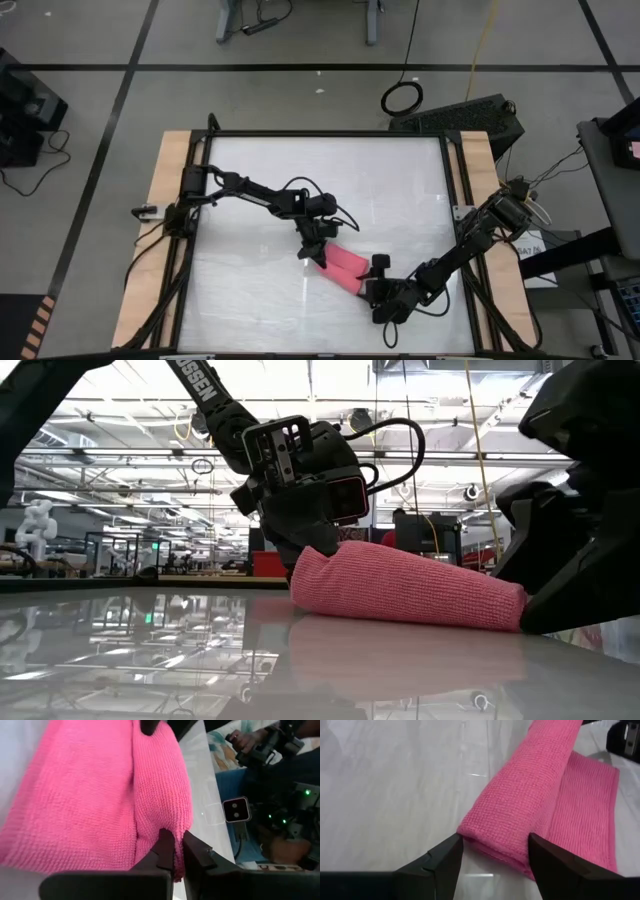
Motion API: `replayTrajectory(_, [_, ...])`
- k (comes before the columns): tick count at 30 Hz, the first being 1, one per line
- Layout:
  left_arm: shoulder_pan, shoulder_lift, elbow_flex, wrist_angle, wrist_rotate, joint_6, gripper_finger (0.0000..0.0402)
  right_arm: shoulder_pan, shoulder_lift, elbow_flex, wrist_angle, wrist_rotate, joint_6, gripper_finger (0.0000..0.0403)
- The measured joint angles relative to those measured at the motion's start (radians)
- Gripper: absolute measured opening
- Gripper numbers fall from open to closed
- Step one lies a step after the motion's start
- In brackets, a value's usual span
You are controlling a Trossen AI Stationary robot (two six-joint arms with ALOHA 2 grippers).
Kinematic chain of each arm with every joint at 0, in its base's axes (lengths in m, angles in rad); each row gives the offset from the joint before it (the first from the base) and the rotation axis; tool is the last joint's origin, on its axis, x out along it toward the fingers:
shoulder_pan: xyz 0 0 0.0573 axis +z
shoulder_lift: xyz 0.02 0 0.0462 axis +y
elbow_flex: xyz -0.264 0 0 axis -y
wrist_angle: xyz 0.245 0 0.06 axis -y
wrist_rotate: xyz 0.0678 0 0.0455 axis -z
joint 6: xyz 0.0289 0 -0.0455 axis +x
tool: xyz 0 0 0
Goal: Roll towel
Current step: Fold the pink towel
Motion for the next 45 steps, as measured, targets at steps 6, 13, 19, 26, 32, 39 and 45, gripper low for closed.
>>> replayTrajectory(6, [0.010,-0.001,0.000,-0.001,-0.024,-0.049,0.0017,-0.008,0.028,0.003,-0.003,0.006,0.134,0.0172])
replayTrajectory(13, [0.015,-0.001,0.000,-0.003,-0.029,-0.052,0.0032,-0.005,0.038,0.001,-0.018,0.059,0.251,0.0034])
replayTrajectory(19, [0.015,-0.013,-0.002,-0.010,-0.058,0.044,0.0139,0.012,0.038,-0.009,-0.020,0.059,0.359,0.0016])
replayTrajectory(26, [0.025,-0.055,0.001,-0.021,-0.041,0.143,0.0267,0.060,0.037,-0.027,-0.016,0.060,0.522,0.0005])
replayTrajectory(32, [0.006,-0.128,0.001,-0.068,-0.113,0.303,0.0265,0.098,0.010,-0.035,-0.018,0.056,0.591,0.0005])
replayTrajectory(39, [-0.075,-0.173,0.002,-0.113,-0.260,0.524,0.0245,0.106,-0.002,-0.056,0.058,0.063,0.608,0.0004])
replayTrajectory(45, [-0.161,-0.173,0.002,-0.101,-0.479,0.690,0.0244,0.099,-0.003,-0.078,0.105,0.068,0.636,0.0004])
